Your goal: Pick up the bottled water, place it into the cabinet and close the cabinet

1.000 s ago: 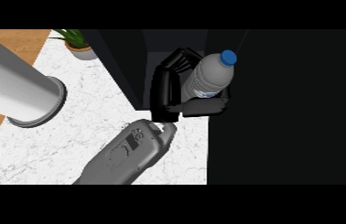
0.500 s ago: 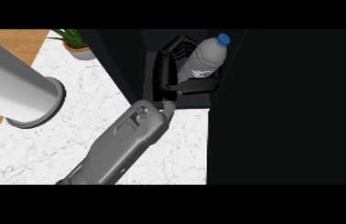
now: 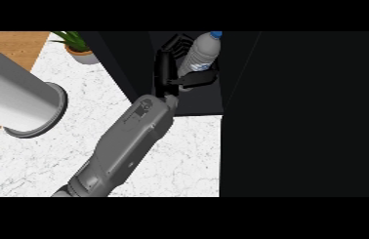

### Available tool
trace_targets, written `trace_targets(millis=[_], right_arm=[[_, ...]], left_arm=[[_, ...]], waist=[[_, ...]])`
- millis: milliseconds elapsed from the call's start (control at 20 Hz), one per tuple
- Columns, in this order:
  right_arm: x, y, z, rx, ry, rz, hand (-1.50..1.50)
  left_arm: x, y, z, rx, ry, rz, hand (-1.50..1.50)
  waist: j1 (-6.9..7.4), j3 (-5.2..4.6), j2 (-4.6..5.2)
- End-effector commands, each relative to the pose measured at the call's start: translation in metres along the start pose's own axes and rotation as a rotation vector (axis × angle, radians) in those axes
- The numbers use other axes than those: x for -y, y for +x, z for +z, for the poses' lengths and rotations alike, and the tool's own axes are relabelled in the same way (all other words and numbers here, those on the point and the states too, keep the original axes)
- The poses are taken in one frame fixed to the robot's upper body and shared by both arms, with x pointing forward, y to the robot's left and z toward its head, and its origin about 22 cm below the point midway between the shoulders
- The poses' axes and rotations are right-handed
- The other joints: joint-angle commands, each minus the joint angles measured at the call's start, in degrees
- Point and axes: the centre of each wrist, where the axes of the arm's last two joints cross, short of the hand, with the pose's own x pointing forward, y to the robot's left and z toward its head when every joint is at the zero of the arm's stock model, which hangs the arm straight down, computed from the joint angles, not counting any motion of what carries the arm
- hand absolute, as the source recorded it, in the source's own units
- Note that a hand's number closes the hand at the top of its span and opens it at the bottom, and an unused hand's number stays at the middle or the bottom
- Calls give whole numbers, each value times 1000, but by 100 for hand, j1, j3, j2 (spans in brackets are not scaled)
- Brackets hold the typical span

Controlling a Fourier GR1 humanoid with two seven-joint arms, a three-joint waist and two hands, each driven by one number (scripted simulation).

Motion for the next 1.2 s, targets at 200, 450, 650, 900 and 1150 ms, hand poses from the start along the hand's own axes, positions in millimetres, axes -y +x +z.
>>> trace_targets(millis=[200, 450, 650, 900, 1150], right_arm=[[-4, 27, -9, 71, 10, -66, -150], [-6, 18, -10, 81, 3, -55, -150], [-14, 21, -18, 86, 8, -82, -150], [0, 0, -16, 86, 9, -54, -150], [-2, 17, -13, 85, 36, -51, -150]], left_arm=[[-4, -8, -23, 32, 42, -55, 150], [-6, -19, -30, 26, 7, -231, 150], [-21, -21, -43, 35, -2, -278, -150], [-20, -21, -50, 20, 6, -303, -150], [-18, -16, -55, 9, 5, -249, -150]], waist=[[-91, -1, 21], [-47, 3, 8], [-45, -3, 42], [-69, 3, 39], [-140, -1, 49]])
